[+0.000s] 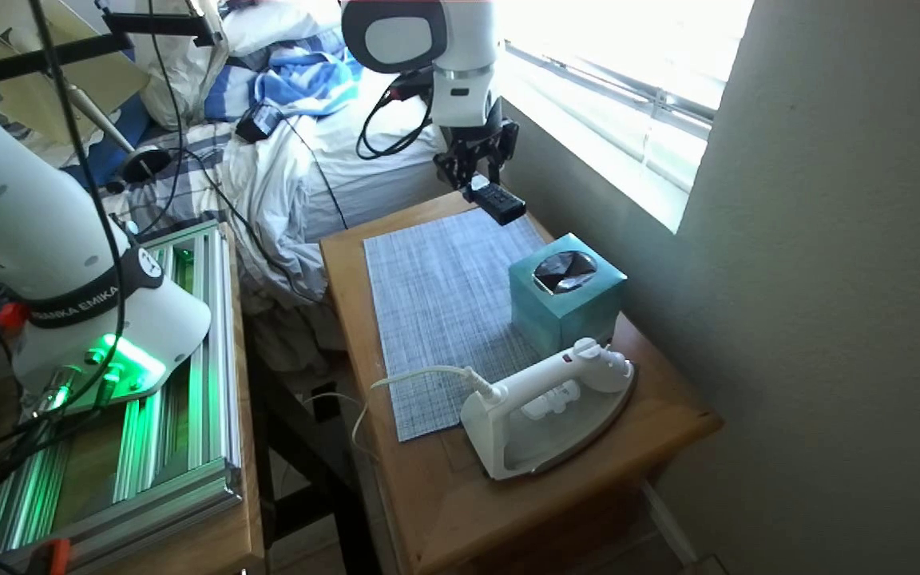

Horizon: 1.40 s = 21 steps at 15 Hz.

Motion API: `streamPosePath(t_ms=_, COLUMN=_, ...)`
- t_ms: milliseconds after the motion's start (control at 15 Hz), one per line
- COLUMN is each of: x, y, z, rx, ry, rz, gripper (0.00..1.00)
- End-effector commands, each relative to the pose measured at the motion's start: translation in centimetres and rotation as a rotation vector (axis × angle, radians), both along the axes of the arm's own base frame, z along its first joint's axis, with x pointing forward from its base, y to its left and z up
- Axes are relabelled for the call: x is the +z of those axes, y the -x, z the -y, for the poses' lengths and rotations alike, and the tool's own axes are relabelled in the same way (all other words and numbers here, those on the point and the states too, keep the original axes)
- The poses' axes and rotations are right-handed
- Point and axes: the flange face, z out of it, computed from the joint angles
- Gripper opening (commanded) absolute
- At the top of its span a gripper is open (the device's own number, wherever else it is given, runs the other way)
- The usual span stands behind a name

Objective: Put the remote on top of the box

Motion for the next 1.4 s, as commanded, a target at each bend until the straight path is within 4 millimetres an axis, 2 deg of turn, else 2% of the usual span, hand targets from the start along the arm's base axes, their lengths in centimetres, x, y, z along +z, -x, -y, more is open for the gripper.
streamPosePath(t_ms=0, x=3.4, y=3.6, z=2.6, rx=0.035, ry=-0.045, rz=-0.001, gripper=0.28)
streamPosePath(t_ms=67, x=1.4, y=1.6, z=1.9, rx=0.006, ry=-0.014, rz=-0.005, gripper=0.53)
streamPosePath(t_ms=200, x=2.5, y=2.7, z=2.9, rx=0.022, ry=-0.025, rz=-0.006, gripper=0.53)
streamPosePath(t_ms=333, x=2.8, y=3.1, z=2.9, rx=0.029, ry=-0.028, rz=-0.005, gripper=0.53)
streamPosePath(t_ms=400, x=3.0, y=2.9, z=3.3, rx=0.009, ry=-0.026, rz=0.005, gripper=0.28)
streamPosePath(t_ms=733, x=5.8, y=2.7, z=11.8, rx=-0.155, ry=0.028, rz=0.131, gripper=0.28)
streamPosePath(t_ms=1067, x=7.0, y=2.6, z=20.7, rx=-0.211, ry=0.073, rz=0.19, gripper=0.28)
streamPosePath(t_ms=1333, x=7.1, y=2.6, z=25.2, rx=-0.172, ry=0.054, rz=0.187, gripper=0.28)
